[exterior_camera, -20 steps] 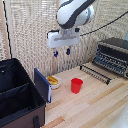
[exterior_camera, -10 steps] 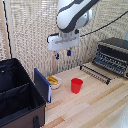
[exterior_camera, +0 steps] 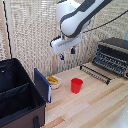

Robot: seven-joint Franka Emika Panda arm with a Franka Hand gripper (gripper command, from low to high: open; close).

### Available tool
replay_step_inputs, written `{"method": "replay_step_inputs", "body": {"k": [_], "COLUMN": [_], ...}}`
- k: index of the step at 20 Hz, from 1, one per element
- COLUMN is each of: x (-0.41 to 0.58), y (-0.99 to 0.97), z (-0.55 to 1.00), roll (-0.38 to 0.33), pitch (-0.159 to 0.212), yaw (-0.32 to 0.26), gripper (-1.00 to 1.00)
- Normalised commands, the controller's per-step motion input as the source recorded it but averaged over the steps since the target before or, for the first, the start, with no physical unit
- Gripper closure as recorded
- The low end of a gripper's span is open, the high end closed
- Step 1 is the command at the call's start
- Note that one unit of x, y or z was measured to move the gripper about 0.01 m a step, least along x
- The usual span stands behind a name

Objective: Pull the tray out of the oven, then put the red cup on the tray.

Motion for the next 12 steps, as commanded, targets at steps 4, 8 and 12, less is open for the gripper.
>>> {"method": "replay_step_inputs", "body": {"k": [4,8,12], "x": [0.002,0.084,0.164], "y": [-0.32,-0.39,-0.46], "z": [0.0,0.0,0.0], "roll": [-0.358,-0.347,-0.325], "pitch": [-0.088,-0.107,-0.093], "yaw": [0.095,0.047,0.018], "gripper": [-1.0,-1.0,-1.0]}}
